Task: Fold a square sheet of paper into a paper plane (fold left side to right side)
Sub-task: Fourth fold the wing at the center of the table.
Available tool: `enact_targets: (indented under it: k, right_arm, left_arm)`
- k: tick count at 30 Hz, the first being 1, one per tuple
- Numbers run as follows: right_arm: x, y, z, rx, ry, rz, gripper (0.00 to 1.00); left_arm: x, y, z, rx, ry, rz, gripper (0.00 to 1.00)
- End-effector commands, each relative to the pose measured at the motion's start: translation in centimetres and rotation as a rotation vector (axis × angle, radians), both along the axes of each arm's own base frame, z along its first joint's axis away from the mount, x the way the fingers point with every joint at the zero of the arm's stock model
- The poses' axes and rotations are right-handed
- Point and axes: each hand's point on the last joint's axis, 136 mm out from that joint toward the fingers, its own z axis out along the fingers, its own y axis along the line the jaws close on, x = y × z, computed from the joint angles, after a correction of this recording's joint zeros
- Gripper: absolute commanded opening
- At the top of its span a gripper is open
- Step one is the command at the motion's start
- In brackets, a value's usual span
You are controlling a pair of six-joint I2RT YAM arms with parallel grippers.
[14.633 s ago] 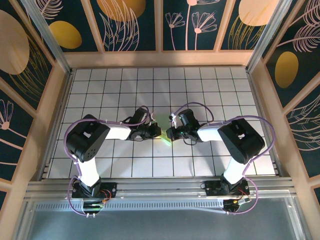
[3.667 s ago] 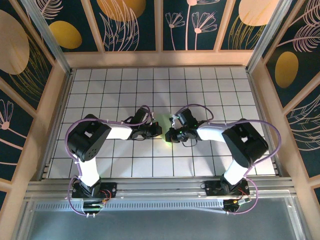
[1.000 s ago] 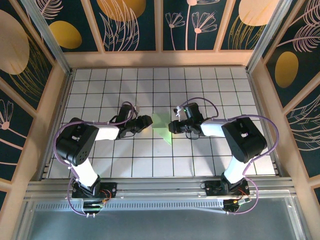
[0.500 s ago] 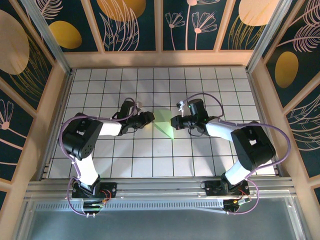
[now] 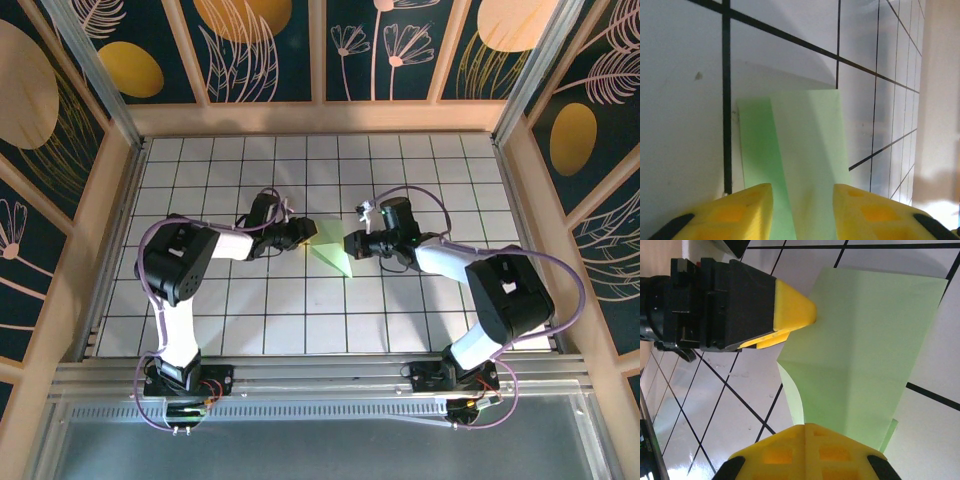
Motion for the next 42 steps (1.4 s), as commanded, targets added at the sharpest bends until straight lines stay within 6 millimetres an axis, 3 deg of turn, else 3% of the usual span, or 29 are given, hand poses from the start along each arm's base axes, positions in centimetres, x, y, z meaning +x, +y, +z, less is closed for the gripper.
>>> enact_targets:
  k: [1,3,7,10,14,17,27,36,42]
  right_arm:
    - [-0.2,-0.5,0.6,0.015,-0.024,0.003,0.0]
    - [0.0,-0.9,0.2,-0.008,-0.02,-0.016,0.04]
    - [0.6,-2.7,-0.6,-0.118,-0.032,-0.093,0.26]
    - [1.1,-4.1,-0.1,-0.179,-0.062,-0.152,0.38]
    - [1.4,-6.0,0.8,-0.314,-0.105,-0.237,0.42]
    - [0.7,-6.2,1.4,-0.425,-0.146,-0.254,0.44]
    - [-3.9,-1.7,0.4,-0.566,-0.231,-0.214,0.51]
    - [-4.5,0.8,-2.6,-0.67,-0.248,-0.18,0.5]
    - [-3.8,0.1,-3.9,-0.765,-0.27,-0.229,0.46]
  left_arm:
    - [0.1,-0.8,-0.2,-0.002,-0.004,-0.039,0.27]
    - [0.1,-0.8,-0.2,-0.003,-0.001,-0.036,0.17]
    - [-0.3,-1.2,-0.1,0.0,0.009,-0.042,0.01]
    - [-0.9,-1.9,0.4,-0.004,0.007,-0.052,0.0]
    - [-1.6,-2.4,0.9,-0.004,0.008,-0.043,0.0]
    - [-1.8,-2.5,1.5,-0.005,0.008,-0.018,0.0]
    - [-2.1,-2.7,3.1,-0.021,0.009,0.023,0.0]
    - [-2.3,-3.1,3.7,-0.026,0.001,0.026,0.0]
    - [-2.3,-3.1,3.7,-0.024,0.003,0.025,0.0]
